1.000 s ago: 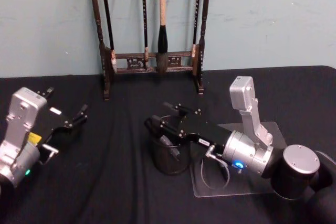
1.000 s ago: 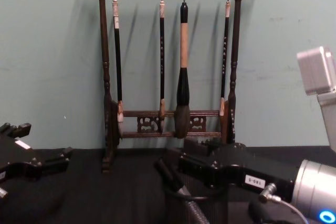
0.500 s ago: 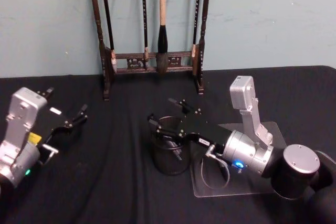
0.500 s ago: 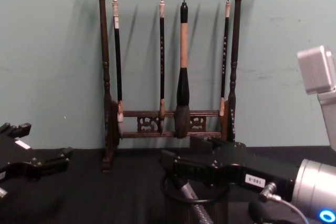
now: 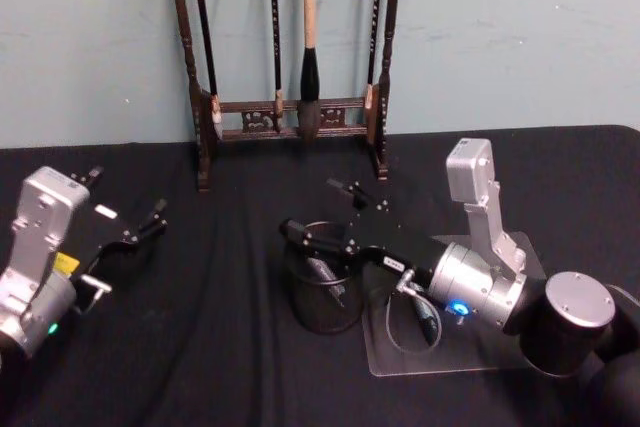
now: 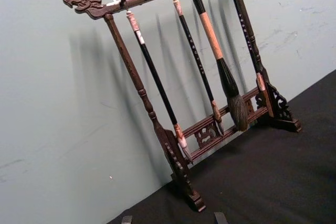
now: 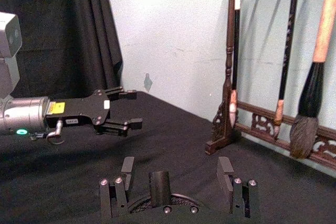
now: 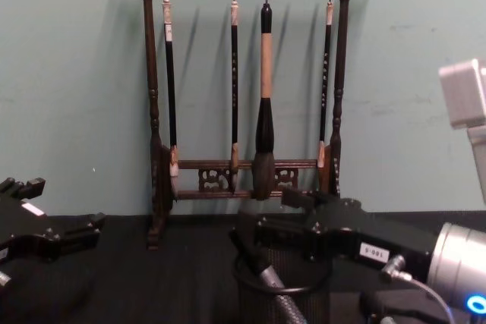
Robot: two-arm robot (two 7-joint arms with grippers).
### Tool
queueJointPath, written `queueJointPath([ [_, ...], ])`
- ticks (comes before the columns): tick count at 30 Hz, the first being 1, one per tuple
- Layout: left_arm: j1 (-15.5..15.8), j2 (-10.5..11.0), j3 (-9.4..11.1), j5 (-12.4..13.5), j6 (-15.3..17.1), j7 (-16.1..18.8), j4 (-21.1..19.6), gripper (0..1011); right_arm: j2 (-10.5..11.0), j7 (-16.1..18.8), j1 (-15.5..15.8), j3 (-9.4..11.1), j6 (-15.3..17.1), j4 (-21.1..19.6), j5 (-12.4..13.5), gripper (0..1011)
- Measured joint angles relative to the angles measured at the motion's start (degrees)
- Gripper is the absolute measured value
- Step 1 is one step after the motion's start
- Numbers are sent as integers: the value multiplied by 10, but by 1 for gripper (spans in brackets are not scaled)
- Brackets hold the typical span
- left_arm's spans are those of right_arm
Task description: Pick up the water-based marker from the table and place it into the pen holder.
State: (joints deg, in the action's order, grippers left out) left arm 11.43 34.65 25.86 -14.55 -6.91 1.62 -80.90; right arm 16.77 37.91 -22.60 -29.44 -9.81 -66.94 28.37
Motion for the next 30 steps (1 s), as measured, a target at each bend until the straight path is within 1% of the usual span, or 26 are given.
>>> queueJointPath([
  [6,0,0,0,0,0,0,0,1009,6,-10,3,9,1,-14,0,1002],
  [14,0,0,0,0,0,0,0,1009,23,-32,16,33,11,-45,7,1002],
  [20,0,0,0,0,0,0,0,1009,43,-51,33,54,18,-69,9,1002],
  [21,0,0,0,0,0,0,0,1009,43,-51,33,54,18,-69,9,1002],
  [23,0,0,0,0,0,0,0,1009,49,-58,41,59,20,-77,8,1002],
  [24,0,0,0,0,0,0,0,1009,56,-67,51,67,24,-87,5,1002],
  [25,0,0,0,0,0,0,0,1009,59,-71,55,70,27,-90,3,1002],
  [30,0,0,0,0,0,0,0,1009,68,-85,70,77,41,-102,-2,1002],
])
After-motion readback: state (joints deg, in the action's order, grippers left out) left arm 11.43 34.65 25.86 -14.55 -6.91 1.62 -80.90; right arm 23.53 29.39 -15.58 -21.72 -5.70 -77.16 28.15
